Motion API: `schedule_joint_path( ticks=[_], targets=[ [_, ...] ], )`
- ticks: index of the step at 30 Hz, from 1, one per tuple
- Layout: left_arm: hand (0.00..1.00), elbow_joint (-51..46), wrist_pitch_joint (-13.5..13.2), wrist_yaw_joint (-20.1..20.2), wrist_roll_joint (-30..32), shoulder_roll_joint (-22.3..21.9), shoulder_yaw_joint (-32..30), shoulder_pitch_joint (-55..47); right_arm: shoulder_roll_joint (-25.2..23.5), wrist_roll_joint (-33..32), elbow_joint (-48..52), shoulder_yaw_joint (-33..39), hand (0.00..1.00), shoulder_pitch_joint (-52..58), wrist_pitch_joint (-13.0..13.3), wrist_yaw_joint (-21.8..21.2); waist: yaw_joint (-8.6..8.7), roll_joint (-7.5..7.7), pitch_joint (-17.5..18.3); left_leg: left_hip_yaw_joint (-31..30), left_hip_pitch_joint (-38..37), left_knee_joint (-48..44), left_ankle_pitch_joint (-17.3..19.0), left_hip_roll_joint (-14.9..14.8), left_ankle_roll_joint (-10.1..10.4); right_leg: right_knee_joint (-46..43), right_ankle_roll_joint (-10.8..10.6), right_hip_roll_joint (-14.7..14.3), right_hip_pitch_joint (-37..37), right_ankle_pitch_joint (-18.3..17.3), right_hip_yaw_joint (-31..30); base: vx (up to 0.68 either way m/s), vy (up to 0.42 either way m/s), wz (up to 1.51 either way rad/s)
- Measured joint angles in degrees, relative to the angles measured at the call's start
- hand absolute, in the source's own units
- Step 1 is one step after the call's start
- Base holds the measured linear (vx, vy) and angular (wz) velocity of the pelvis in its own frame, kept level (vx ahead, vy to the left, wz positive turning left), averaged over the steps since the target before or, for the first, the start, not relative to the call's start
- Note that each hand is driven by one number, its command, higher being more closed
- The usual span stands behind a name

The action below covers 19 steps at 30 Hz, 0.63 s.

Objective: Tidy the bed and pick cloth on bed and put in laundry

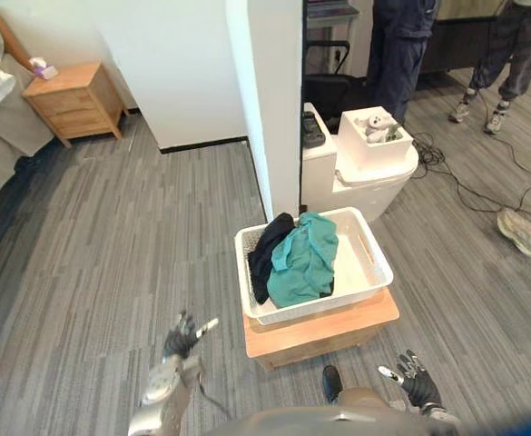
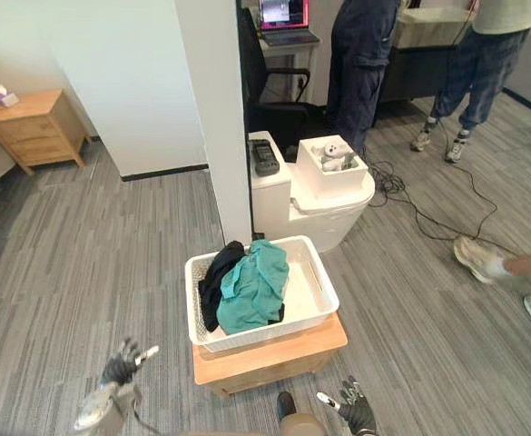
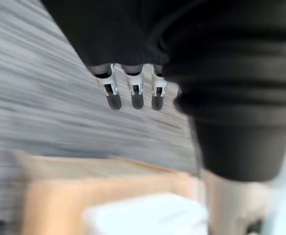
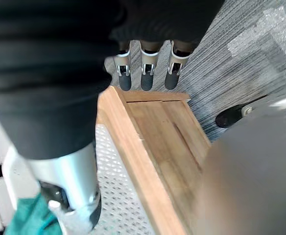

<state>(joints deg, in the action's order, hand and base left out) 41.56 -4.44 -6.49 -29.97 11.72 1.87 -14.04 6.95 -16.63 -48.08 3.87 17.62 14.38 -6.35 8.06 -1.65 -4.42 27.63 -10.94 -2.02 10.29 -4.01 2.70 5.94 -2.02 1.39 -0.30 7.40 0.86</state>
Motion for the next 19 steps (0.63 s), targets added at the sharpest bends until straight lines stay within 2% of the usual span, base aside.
schedule_joint_path(
  ticks=[4,7,9,12,19],
  targets=[
    [0.0,11.4,0.4,0.6,1.8,-2.8,-2.5,-1.4,0.0,0.6,-5.7,0.3,0.0,-1.7,1.6,-1.0,-1.87,0.47,0.3,0.0,0.0,0.0,0.2,-0.1,0.3,0.0,0.1,-0.1,0.1,-0.1,0.0,0.0,0.0,0.0],
    [0.0,16.3,3.2,1.7,1.9,-4.7,-4.7,-1.5,-0.1,2.4,-7.1,0.7,0.0,-2.2,3.1,-2.1,-2.74,0.31,0.3,-0.1,-0.2,0.0,0.3,-0.3,0.4,0.0,0.2,-0.2,0.5,-0.3,0.2,-0.01,-0.014,0.04],
    [0.0,17.4,6.3,1.8,1.9,-5.1,-6.3,-1.6,-0.4,2.4,-7.8,1.2,0.0,-2.3,4.3,-2.5,-2.88,0.27,0.4,-0.9,-0.2,0.0,0.3,-0.5,0.5,0.0,0.3,-0.2,0.8,-0.7,1.1,-0.02,-0.025,0.15],
    [0.0,18.2,8.7,1.2,1.9,-5.7,-7.6,-0.9,-0.7,2.5,-9.2,2.0,0.0,-2.9,4.9,-2.9,-2.98,0.19,0.5,-1.5,-0.2,0.0,0.2,-0.6,0.6,0.0,0.3,-0.3,0.9,-0.7,1.6,0.01,-0.024,0.12],
    [0.0,18.8,10.9,1.1,2.7,-5.7,-7.6,0.0,-0.6,6.6,-11.5,2.2,0.0,-4.4,4.4,-3.8,-3.79,0.25,0.5,-2.1,-1.0,0.0,0.0,-1.0,0.4,0.0,0.5,-0.7,1.8,-1.3,2.3,0.0,-0.006,0.03]
  ],
)
